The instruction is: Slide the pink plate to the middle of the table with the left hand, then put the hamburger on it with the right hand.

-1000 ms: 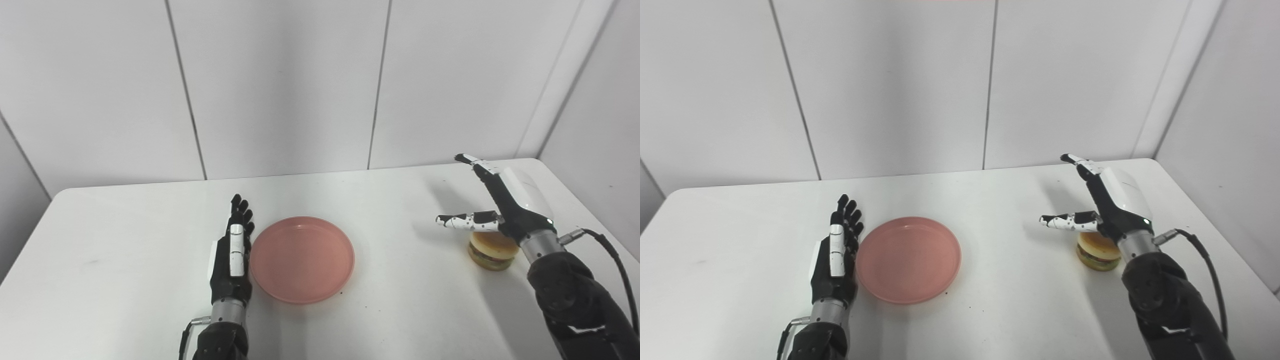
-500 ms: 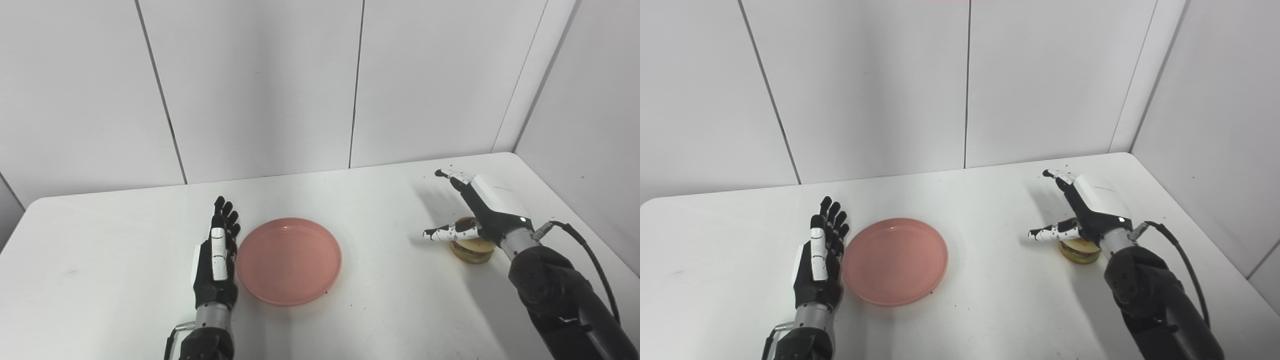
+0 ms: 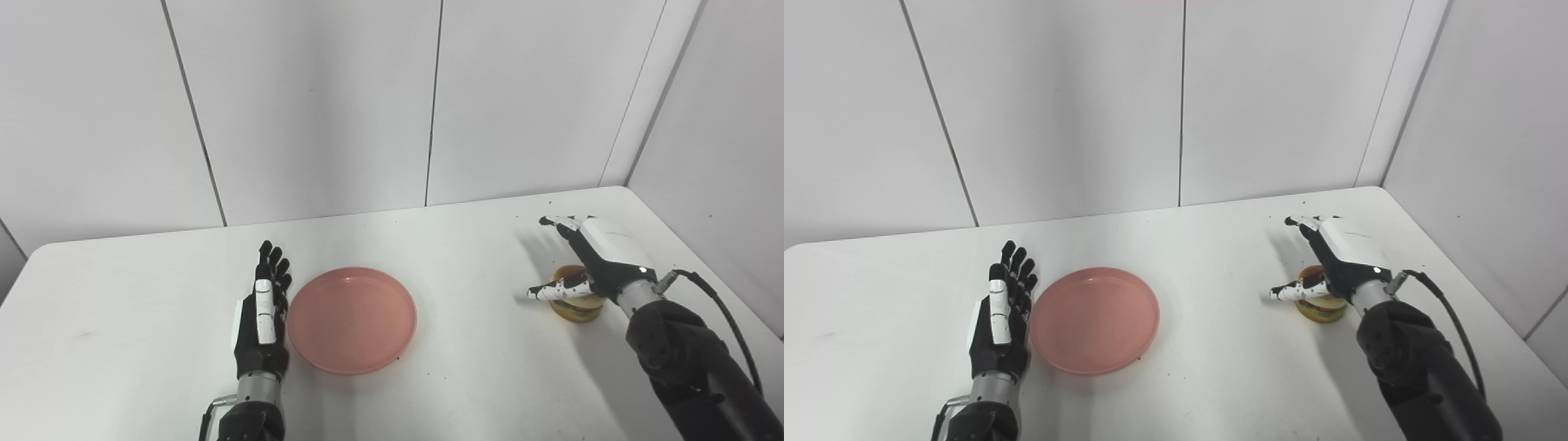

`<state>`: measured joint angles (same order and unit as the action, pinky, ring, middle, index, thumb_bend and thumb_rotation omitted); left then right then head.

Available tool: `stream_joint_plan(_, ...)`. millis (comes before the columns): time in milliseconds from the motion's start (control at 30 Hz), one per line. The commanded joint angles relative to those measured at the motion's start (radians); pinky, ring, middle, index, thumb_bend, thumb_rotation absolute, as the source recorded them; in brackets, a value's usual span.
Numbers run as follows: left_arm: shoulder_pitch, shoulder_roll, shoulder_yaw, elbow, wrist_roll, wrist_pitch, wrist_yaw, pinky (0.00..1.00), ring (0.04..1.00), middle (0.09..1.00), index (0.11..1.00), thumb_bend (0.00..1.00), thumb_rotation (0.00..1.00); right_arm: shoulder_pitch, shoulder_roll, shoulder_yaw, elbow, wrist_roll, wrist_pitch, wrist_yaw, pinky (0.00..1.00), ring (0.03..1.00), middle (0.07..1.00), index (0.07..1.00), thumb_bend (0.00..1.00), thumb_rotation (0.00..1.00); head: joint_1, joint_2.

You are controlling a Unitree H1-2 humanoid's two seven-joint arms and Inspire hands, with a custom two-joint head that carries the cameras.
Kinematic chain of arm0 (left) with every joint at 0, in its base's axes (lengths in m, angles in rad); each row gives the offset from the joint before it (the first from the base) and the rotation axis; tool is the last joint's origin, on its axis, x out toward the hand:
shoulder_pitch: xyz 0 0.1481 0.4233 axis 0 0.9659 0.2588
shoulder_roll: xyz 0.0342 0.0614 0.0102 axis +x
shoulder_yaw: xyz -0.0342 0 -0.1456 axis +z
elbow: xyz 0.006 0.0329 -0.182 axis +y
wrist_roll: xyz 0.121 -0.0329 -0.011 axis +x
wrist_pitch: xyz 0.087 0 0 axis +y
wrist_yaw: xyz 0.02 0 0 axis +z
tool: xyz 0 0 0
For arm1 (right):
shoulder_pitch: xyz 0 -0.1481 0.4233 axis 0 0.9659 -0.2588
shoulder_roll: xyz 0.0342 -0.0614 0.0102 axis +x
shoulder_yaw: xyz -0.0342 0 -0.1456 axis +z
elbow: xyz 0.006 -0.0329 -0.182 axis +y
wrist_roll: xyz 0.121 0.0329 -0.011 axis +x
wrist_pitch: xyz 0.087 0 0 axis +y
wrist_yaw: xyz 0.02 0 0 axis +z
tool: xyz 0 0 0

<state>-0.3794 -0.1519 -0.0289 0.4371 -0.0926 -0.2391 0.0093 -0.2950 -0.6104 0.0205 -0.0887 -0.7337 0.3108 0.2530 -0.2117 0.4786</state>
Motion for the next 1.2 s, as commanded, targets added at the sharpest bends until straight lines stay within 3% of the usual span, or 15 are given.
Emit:
stream_joint_plan(0, 0.068, 0.028, 0.011, 0.062, 0.005, -0.023, -0.012, 1.0, 0.986, 0.998, 1.0, 0.7, 1.0, -0.037, -0.038, -0.028, -0.026, -0.008, 0.034, -0.002, 1.0, 0.949, 0.9, 0.866, 0.95, 0.4, 0.001, 0.003)
stream_joint_plan(133, 0.067, 0.026, 0.014, 0.063, -0.003, -0.019, -0.014, 1.0, 0.986, 0.995, 0.997, 0.7, 1.0, -0.034, -0.038, -0.032, -0.034, 0.014, 0.04, 0.009, 1.0, 0.941, 0.898, 0.862, 0.96, 0.41, 0.001, 0.003)
stream_joint_plan(300, 0.068, 0.026, 0.011, 0.057, -0.001, -0.016, -0.016, 1.0, 0.989, 0.998, 1.0, 0.69, 1.0, -0.039, -0.041, -0.019, -0.005, 0.018, 0.05, 0.032, 0.89, 0.893, 0.871, 0.853, 0.95, 0.34, 0.003, 0.007)
stream_joint_plan(500, 0.065, 0.024, 0.012, 0.063, -0.004, -0.021, -0.017, 1.0, 0.991, 1.0, 1.0, 0.69, 1.0, -0.054, -0.046, 0.01, 0.044, -0.011, 0.072, 0.041, 0.83, 0.884, 0.873, 0.857, 0.96, 0.37, 0.005, 0.008)
stream_joint_plan(667, 0.07, 0.022, 0.01, 0.046, 0.004, -0.005, -0.008, 1.0, 0.989, 0.997, 0.998, 0.7, 1.0, -0.061, -0.05, 0.01, 0.08, 0.038, 0.053, 0.053, 0.76, 0.876, 0.884, 0.856, 0.95, 0.36, 0.005, 0.011)
stream_joint_plan(800, 0.068, 0.021, 0.01, 0.051, 0.009, -0.007, -0.002, 1.0, 0.987, 0.995, 0.996, 0.7, 1.0, -0.067, -0.052, 0.018, 0.089, 0.057, 0.072, 0.068, 0.78, 0.899, 0.897, 0.846, 0.93, 0.34, 0.005, 0.012)
stream_joint_plan(933, 0.066, 0.024, 0.009, 0.052, 0.002, -0.002, -0.013, 1.0, 0.99, 1.0, 1.0, 0.69, 1.0, -0.074, -0.042, 0.02, 0.092, 0.048, 0.11, 0.072, 0.72, 0.842, 0.878, 0.813, 0.92, 0.29, 0.006, 0.012)
stream_joint_plan(1033, 0.068, 0.027, 0.003, 0.043, 0.01, 0.004, -0.012, 1.0, 0.993, 1.0, 1.0, 0.69, 1.0, -0.074, -0.035, 0.009, 0.091, 0.052, 0.128, 0.056, 0.63, 0.72, 0.779, 0.751, 0.86, 0.15, 0.007, 0.013)
stream_joint_plan(1100, 0.067, 0.025, 0.005, 0.043, 0.009, 0.006, -0.008, 1.0, 0.99, 0.997, 0.999, 0.69, 1.0, -0.07, -0.032, 0.005, 0.09, 0.051, 0.117, 0.033, 0.47, 0.564, 0.661, 0.678, 0.79, 0.04, 0.007, 0.012)
stream_joint_plan(1133, 0.067, 0.025, 0.005, 0.043, 0.008, 0.006, -0.008, 1.0, 0.99, 0.998, 0.999, 0.69, 1.0, -0.068, -0.029, 0.003, 0.086, 0.045, 0.115, 0.017, 0.37, 0.462, 0.584, 0.604, 0.69, 0.02, 0.007, 0.013)
stream_joint_plan(1167, 0.066, 0.026, 0.005, 0.044, 0.009, 0.006, -0.009, 1.0, 0.99, 0.998, 0.999, 0.69, 1.0, -0.065, -0.024, 0.0, 0.081, 0.042, 0.112, -0.002, 0.34, 0.433, 0.563, 0.581, 0.66, 0.01, 0.008, 0.013)
